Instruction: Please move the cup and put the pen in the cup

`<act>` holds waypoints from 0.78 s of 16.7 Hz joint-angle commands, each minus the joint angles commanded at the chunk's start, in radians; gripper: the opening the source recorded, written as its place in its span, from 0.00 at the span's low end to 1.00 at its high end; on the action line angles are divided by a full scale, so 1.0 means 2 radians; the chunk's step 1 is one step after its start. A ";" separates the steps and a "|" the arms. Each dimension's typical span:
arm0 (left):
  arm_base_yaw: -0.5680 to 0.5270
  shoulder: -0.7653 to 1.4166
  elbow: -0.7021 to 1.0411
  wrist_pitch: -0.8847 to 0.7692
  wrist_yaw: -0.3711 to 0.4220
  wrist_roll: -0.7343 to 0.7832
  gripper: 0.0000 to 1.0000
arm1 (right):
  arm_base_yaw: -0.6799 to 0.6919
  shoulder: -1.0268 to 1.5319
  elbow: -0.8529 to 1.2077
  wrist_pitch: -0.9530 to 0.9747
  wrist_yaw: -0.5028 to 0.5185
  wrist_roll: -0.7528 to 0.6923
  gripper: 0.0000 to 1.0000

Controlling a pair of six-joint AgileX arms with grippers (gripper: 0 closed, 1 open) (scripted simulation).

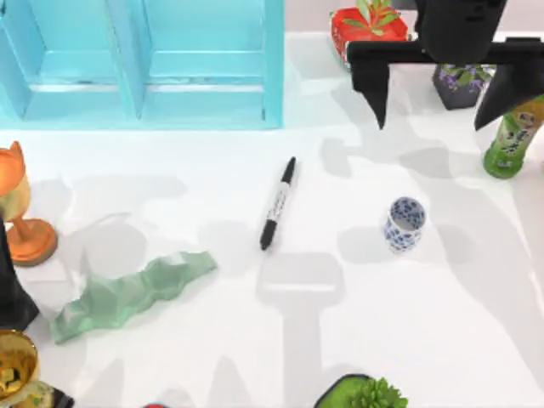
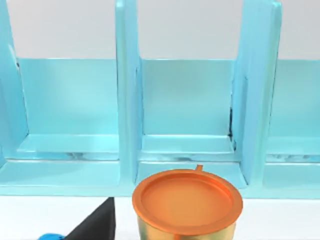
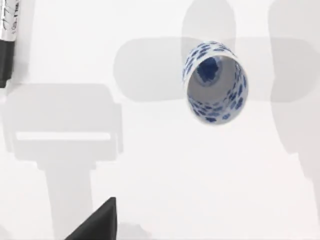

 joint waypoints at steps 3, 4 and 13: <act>0.000 0.000 0.000 0.000 0.000 0.000 1.00 | -0.001 0.000 0.026 -0.026 0.000 -0.001 1.00; 0.000 0.000 0.000 0.000 0.000 0.000 1.00 | -0.001 0.000 0.026 -0.026 0.000 -0.001 1.00; 0.000 0.000 0.000 0.000 0.000 0.000 1.00 | 0.028 0.054 0.029 0.044 -0.016 0.074 1.00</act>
